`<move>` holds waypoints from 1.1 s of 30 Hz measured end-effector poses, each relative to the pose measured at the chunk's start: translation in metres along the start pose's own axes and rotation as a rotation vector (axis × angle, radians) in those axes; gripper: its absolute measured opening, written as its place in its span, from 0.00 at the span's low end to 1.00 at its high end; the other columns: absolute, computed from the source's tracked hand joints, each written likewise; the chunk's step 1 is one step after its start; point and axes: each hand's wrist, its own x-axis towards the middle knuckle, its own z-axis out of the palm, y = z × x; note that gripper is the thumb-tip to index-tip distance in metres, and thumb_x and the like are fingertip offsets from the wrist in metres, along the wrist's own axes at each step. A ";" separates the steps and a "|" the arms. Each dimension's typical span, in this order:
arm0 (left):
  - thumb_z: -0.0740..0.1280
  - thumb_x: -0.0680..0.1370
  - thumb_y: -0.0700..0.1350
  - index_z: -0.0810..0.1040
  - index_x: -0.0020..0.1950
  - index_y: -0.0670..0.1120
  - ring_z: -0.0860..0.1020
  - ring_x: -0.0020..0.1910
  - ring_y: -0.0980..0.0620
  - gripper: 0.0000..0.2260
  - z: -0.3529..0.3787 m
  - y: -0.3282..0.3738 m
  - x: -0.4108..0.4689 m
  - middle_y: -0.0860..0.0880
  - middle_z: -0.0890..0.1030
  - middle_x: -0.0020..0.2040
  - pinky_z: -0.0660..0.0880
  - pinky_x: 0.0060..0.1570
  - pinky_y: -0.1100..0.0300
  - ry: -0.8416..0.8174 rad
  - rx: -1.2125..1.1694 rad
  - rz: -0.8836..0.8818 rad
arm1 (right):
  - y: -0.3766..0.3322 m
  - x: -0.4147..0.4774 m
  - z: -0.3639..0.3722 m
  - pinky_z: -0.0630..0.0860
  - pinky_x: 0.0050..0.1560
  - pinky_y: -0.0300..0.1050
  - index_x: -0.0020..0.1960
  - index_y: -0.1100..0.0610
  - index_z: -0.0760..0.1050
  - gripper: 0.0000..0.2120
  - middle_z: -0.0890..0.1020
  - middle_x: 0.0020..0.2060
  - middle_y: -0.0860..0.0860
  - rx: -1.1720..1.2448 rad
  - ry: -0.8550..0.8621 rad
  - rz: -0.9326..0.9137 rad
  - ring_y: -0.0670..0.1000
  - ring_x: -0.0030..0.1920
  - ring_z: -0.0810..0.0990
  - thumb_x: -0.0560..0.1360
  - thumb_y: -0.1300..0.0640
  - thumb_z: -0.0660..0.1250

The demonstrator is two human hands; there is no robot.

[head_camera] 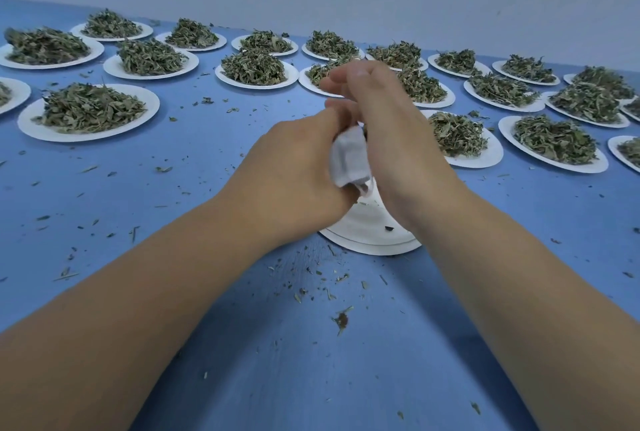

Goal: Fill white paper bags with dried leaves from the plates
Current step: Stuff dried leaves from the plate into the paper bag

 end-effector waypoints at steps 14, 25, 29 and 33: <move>0.67 0.71 0.47 0.64 0.46 0.55 0.66 0.35 0.48 0.12 -0.001 -0.002 0.002 0.56 0.68 0.35 0.63 0.40 0.54 0.025 0.419 0.189 | -0.012 0.002 0.003 0.72 0.67 0.54 0.44 0.51 0.77 0.17 0.85 0.55 0.51 0.241 0.189 -0.108 0.47 0.59 0.81 0.85 0.47 0.55; 0.70 0.71 0.48 0.74 0.53 0.53 0.76 0.42 0.48 0.13 -0.001 -0.007 -0.001 0.54 0.78 0.42 0.71 0.39 0.54 0.061 0.206 0.092 | -0.009 0.002 -0.008 0.73 0.65 0.49 0.50 0.55 0.76 0.12 0.85 0.55 0.53 0.583 0.097 -0.156 0.50 0.62 0.82 0.79 0.54 0.54; 0.73 0.71 0.52 0.69 0.44 0.58 0.74 0.43 0.64 0.12 -0.007 -0.016 0.003 0.58 0.74 0.36 0.67 0.32 0.70 0.148 0.057 -0.004 | 0.000 0.009 -0.019 0.78 0.62 0.50 0.47 0.58 0.79 0.12 0.85 0.49 0.52 0.477 0.063 -0.100 0.53 0.59 0.83 0.75 0.66 0.57; 0.76 0.70 0.53 0.71 0.49 0.59 0.72 0.44 0.74 0.15 -0.015 -0.024 0.007 0.61 0.75 0.39 0.67 0.41 0.77 0.229 -0.092 -0.111 | 0.008 0.012 -0.023 0.78 0.63 0.53 0.56 0.52 0.82 0.15 0.85 0.56 0.47 0.122 -0.098 -0.163 0.49 0.61 0.82 0.73 0.64 0.65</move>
